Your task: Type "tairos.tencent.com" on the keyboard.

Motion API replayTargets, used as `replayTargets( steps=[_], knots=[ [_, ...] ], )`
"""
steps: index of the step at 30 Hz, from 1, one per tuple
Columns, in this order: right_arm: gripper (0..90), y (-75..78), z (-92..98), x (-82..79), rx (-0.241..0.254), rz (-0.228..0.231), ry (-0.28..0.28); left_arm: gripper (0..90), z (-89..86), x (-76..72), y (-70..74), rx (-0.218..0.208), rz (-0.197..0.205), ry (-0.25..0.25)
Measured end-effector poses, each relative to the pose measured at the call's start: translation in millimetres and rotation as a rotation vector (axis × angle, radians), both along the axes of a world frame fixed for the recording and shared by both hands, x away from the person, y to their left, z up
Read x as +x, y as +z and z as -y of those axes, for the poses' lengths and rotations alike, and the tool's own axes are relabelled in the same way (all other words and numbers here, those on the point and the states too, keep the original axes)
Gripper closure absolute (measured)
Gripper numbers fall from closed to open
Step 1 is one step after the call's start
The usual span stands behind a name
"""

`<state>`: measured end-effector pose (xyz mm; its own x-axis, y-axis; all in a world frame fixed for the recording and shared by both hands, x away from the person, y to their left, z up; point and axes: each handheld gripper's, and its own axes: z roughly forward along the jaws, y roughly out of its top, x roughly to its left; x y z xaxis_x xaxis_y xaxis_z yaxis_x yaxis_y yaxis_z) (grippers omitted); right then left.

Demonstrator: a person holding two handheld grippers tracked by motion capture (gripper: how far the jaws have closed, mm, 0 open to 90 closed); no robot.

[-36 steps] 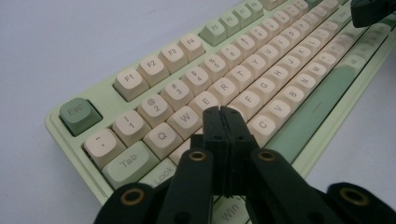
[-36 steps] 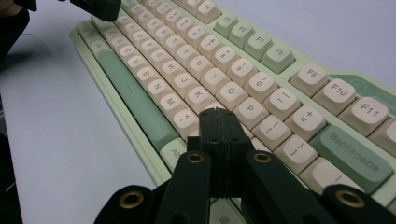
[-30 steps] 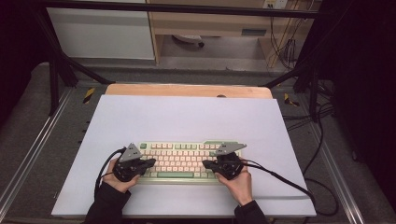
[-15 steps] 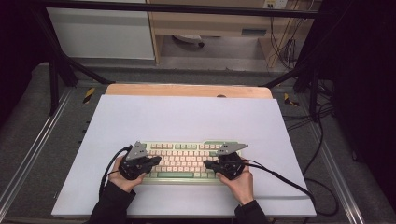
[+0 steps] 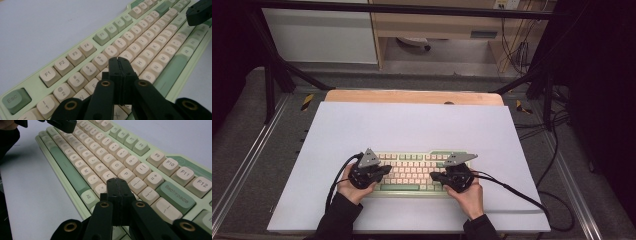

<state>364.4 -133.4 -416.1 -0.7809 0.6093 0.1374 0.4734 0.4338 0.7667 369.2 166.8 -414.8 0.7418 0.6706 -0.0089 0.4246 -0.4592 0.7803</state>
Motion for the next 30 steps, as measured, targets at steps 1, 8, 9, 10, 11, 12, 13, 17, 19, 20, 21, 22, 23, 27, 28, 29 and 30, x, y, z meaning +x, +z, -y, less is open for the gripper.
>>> replayTargets(
  steps=[1, 8, 9, 10, 11, 12, 13, 17, 19, 20, 21, 22, 23, 27, 28, 29, 30],
  knots=[
    [90.0, 0.1, 0.0, -0.1, 0.000, -0.003, -0.001, 89.3, 1.3, 0.8, -0.2, 0.001, -0.001, 0.002],
    [90.0, -0.2, -0.2, -0.1, 0.001, -0.004, 0.001, 89.4, 11.7, 6.8, -2.5, 0.004, -0.004, 0.002],
    [90.0, 0.0, -0.1, 0.0, 0.001, -0.003, 0.003, 89.3, 13.0, 7.6, -3.4, 0.006, -0.005, 0.003],
    [90.0, 0.0, 0.0, 0.0, 0.002, -0.001, 0.001, 89.3, 14.4, 8.2, -4.2, 0.008, -0.008, 0.003],
    [90.0, 0.2, 0.1, -0.1, 0.000, -0.002, 0.001, 89.3, 15.5, 8.6, -5.1, 0.009, -0.007, 0.004],
    [90.0, 0.1, 0.2, 0.0, 0.002, 0.001, 0.003, 89.3, 16.4, 9.1, -5.8, 0.010, -0.008, 0.003],
    [90.0, 0.2, 0.1, 0.0, 0.001, -0.001, 0.002, 89.4, 17.2, 9.5, -6.4, 0.009, -0.009, 0.003],
    [90.0, 0.2, 0.1, 0.0, 0.002, -0.001, 0.003, 89.3, 19.2, 10.7, -9.1, 0.014, -0.009, 0.000],
    [90.0, 0.4, 0.3, 0.1, 0.005, 0.000, 0.003, 89.3, 19.6, 11.6, -10.3, 0.017, -0.009, 0.001],
    [90.0, 0.4, 0.3, 0.1, 0.005, 0.000, 0.004, 89.4, 19.8, 12.0, -10.8, 0.016, -0.009, 0.001],
    [90.0, 0.3, 0.3, 0.1, 0.004, 0.001, 0.005, 89.4, 20.0, 12.2, -11.2, 0.017, -0.009, 0.000],
    [90.0, 0.4, 0.2, 0.0, 0.004, 0.000, 0.005, 89.4, 20.0, 12.5, -11.6, 0.020, -0.010, 0.001],
    [90.0, 0.3, 0.3, 0.0, 0.003, 0.002, 0.006, 89.4, 20.1, 12.6, -12.0, 0.022, -0.011, 0.000],
    [90.0, 0.3, 0.4, 0.1, 0.002, 0.003, 0.006, 89.4, 20.8, 12.7, -13.1, 0.021, -0.007, -0.003],
    [90.0, 0.3, 0.3, 0.0, 0.004, 0.002, 0.004, 89.4, 20.6, 12.9, -13.4, 0.020, -0.007, -0.003],
    [90.0, 0.3, 0.3, -0.1, 0.003, 0.001, 0.004, 89.5, 20.3, 13.1, -13.7, 0.018, -0.008, -0.003],
    [90.0, 0.3, 0.1, -0.1, 0.004, -0.001, 0.002, 89.5, 20.3, 13.2, -14.0, 0.019, -0.008, -0.004]
  ],
)
